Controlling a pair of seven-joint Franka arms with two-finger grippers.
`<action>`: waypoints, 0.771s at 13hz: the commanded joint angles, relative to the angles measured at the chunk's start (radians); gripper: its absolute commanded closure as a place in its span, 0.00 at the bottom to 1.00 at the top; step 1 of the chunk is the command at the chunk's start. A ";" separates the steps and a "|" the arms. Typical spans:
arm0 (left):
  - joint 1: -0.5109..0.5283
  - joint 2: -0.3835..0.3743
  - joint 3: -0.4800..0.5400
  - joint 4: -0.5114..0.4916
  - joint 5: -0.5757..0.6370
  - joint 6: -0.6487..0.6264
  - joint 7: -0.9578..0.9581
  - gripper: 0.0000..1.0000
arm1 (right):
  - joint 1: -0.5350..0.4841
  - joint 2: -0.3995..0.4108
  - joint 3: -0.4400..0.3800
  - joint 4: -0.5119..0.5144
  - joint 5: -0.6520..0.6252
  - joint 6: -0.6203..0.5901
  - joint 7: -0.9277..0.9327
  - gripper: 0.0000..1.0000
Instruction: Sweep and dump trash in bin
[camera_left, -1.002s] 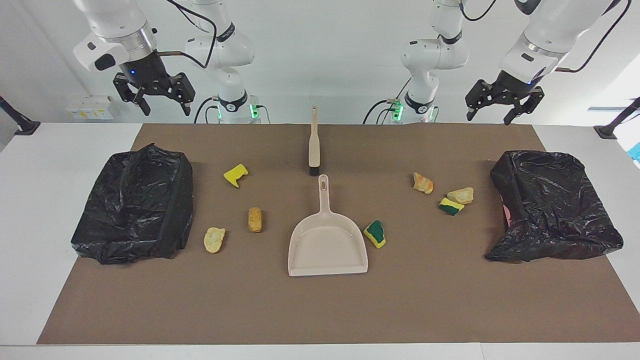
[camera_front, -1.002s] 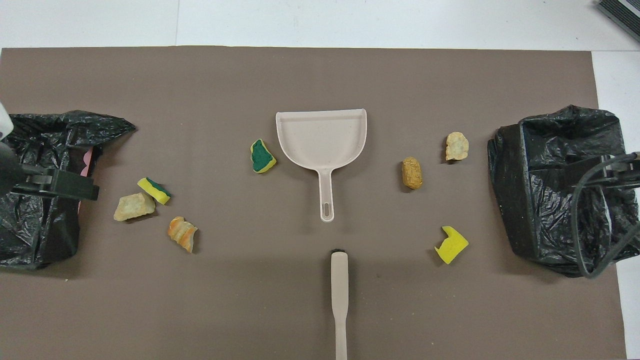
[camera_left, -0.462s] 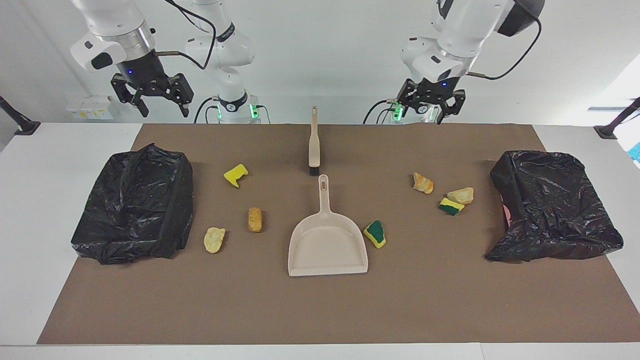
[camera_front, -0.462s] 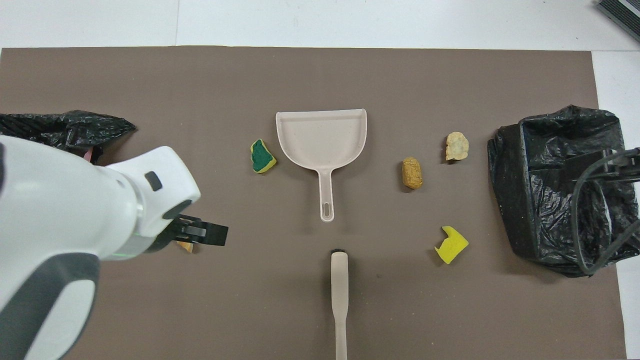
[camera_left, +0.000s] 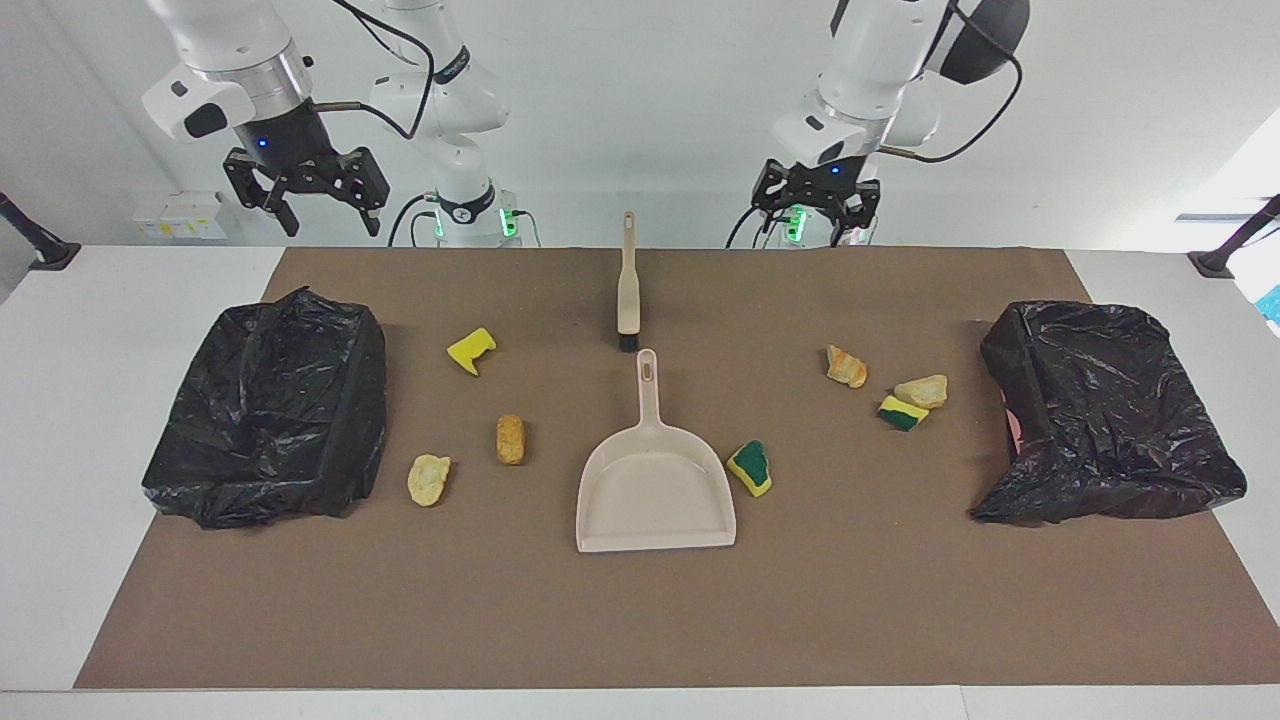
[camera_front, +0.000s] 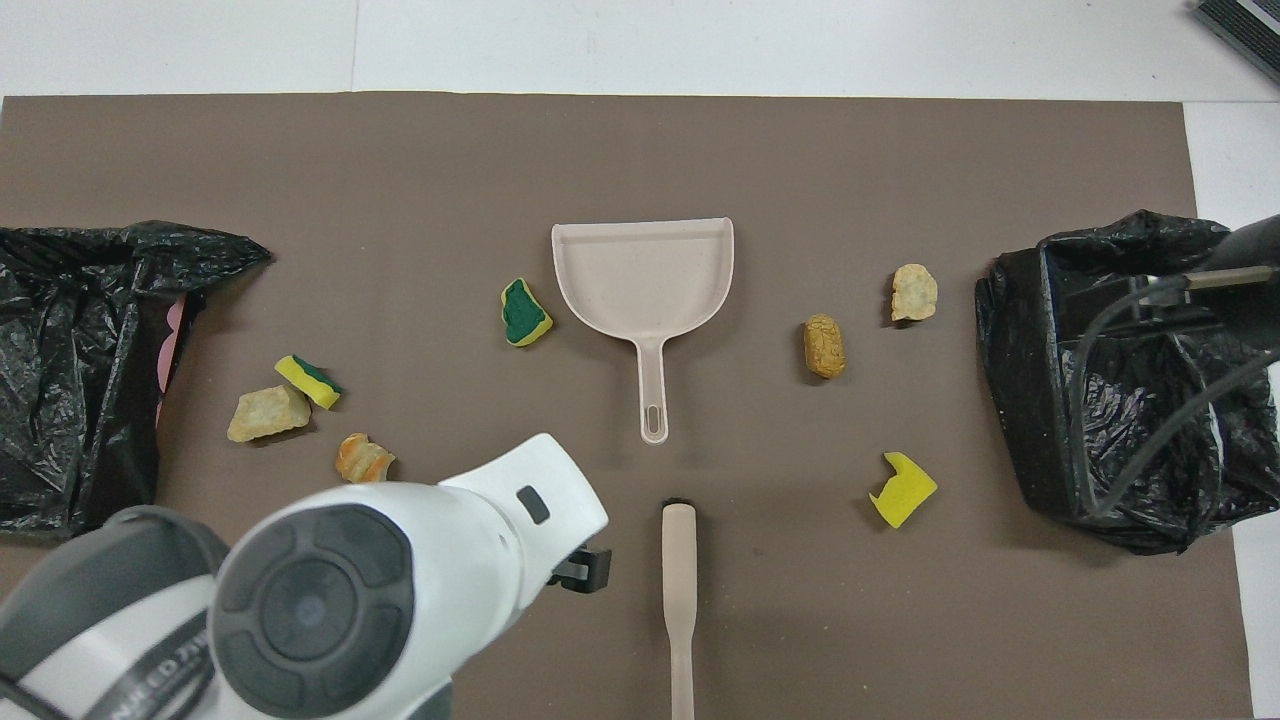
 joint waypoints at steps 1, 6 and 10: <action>-0.106 -0.040 0.009 -0.105 -0.004 0.094 -0.099 0.00 | 0.061 0.048 0.002 -0.009 0.014 0.074 0.085 0.00; -0.282 -0.008 -0.031 -0.295 0.008 0.366 -0.306 0.00 | 0.220 0.215 0.007 0.000 0.018 0.222 0.261 0.00; -0.397 0.025 -0.034 -0.405 0.010 0.501 -0.384 0.00 | 0.295 0.324 0.010 -0.010 0.080 0.362 0.324 0.01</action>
